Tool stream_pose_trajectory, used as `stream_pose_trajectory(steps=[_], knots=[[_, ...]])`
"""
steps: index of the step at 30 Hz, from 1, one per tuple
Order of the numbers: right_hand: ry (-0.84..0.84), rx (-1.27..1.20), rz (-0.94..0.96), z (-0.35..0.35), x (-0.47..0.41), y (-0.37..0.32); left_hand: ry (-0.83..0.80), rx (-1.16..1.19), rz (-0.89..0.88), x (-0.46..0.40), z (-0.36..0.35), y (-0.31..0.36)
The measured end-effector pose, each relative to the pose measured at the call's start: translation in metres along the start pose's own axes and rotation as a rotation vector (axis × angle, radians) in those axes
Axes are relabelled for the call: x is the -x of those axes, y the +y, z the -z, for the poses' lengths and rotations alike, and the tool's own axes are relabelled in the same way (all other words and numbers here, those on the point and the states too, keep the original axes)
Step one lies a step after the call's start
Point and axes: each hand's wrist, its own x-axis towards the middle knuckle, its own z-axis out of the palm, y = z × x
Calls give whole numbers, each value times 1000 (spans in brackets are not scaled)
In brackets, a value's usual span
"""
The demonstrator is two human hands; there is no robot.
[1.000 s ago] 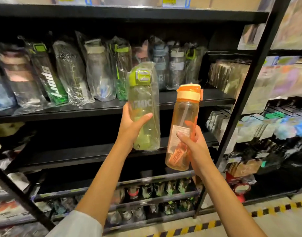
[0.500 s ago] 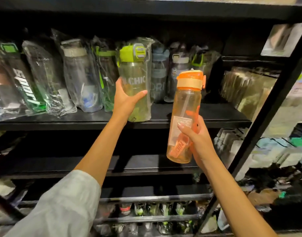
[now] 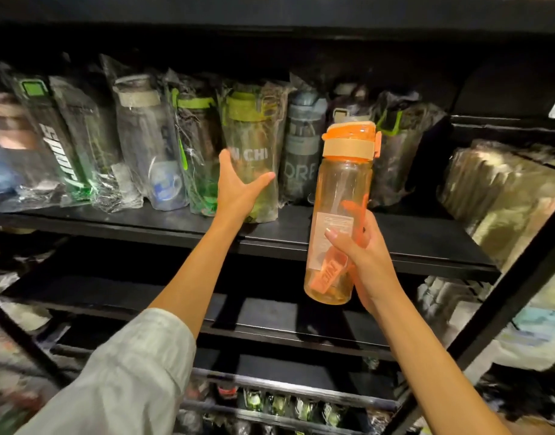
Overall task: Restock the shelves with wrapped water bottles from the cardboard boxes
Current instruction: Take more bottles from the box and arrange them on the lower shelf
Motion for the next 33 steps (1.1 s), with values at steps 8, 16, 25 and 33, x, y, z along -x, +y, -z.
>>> stream_pose_trajectory(steps=[8, 16, 25, 33], knots=[[-35, -5, 43, -3, -15, -10, -49, -33, -23, 4, 10, 9], [12, -17, 117, -25, -43, -15, -14, -116, -140, 17, 31, 5], [97, 90, 194, -48, -93, -11, 39, -436, -419, 49, 70, -33], [164, 245, 187, -65, -118, 16, -227, -770, -474, 53, 111, -96]])
